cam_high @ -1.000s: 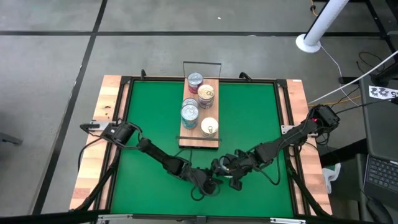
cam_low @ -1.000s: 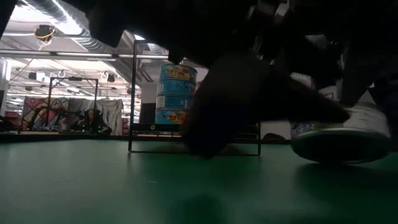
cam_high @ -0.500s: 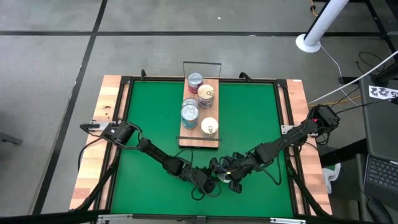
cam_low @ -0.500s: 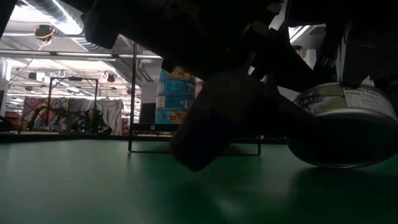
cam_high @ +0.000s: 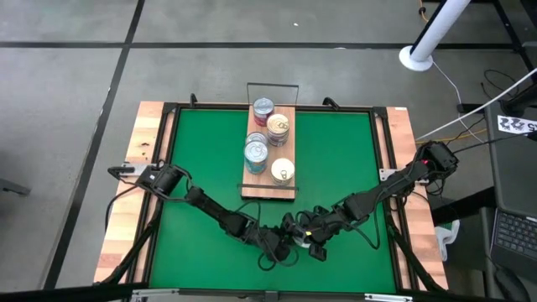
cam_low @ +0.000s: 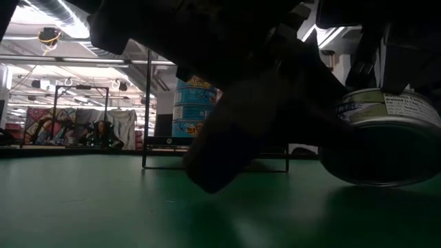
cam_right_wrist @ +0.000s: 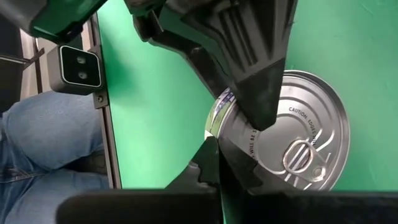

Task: Stack canned seafood by type on shelf
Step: Stack the green tuna can on top of the green tuna can on the shelf

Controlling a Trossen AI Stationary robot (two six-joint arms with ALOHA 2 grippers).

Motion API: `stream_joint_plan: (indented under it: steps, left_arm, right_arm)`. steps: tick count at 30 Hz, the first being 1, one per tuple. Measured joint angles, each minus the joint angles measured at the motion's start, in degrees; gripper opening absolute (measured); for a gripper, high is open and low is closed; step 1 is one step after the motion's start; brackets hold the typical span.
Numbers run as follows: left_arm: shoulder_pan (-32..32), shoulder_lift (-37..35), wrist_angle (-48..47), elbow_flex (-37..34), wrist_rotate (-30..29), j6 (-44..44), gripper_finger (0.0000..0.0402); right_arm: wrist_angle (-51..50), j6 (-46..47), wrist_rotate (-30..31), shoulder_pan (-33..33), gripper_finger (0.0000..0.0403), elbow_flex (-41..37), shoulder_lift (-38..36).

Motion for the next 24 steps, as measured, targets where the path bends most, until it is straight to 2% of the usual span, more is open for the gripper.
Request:
stream_joint_plan:
  steps: [4, 9, 13, 15, 17, 20, 24]
  left_arm:
    - [-0.5, 0.0, 0.1, 0.0, -0.1, -0.9, 0.0138]
    - [-1.8, -0.6, -0.1, 0.0, -0.6, -4.1, 0.0138]
    - [-2.8, -3.2, -3.0, 0.0, -1.3, -5.6, 0.0148]
    - [-3.1, -5.2, -4.9, 0.0, -1.3, -6.5, 0.015]
    - [-3.3, -7.3, -7.1, 0.0, -1.9, -6.4, 0.0149]
    - [-3.8, -10.7, -11.8, 0.0, -5.9, -6.1, 0.0144]
    - [-4.2, -15.9, -17.8, 0.0, -9.7, -5.4, 0.0146]
  right_arm:
    - [0.3, 0.0, 0.0, 0.0, 0.0016, 0.0, 0.0]
    - [0.4, 2.6, 1.0, 0.0, 0.0077, 0.0, 0.0]
    - [-0.2, 2.2, -6.1, -0.9, 0.0116, 0.2, -1.2]
    - [-0.4, 2.2, -7.4, -1.2, 0.0129, 0.2, -2.6]
    - [-0.8, 2.0, -7.3, -1.1, 0.0137, 0.1, -4.6]
    - [-2.0, -0.2, -6.6, -1.1, 0.0142, 0.1, -8.4]
    - [-6.6, -2.8, -2.2, -1.0, 0.0142, 0.0, -14.9]
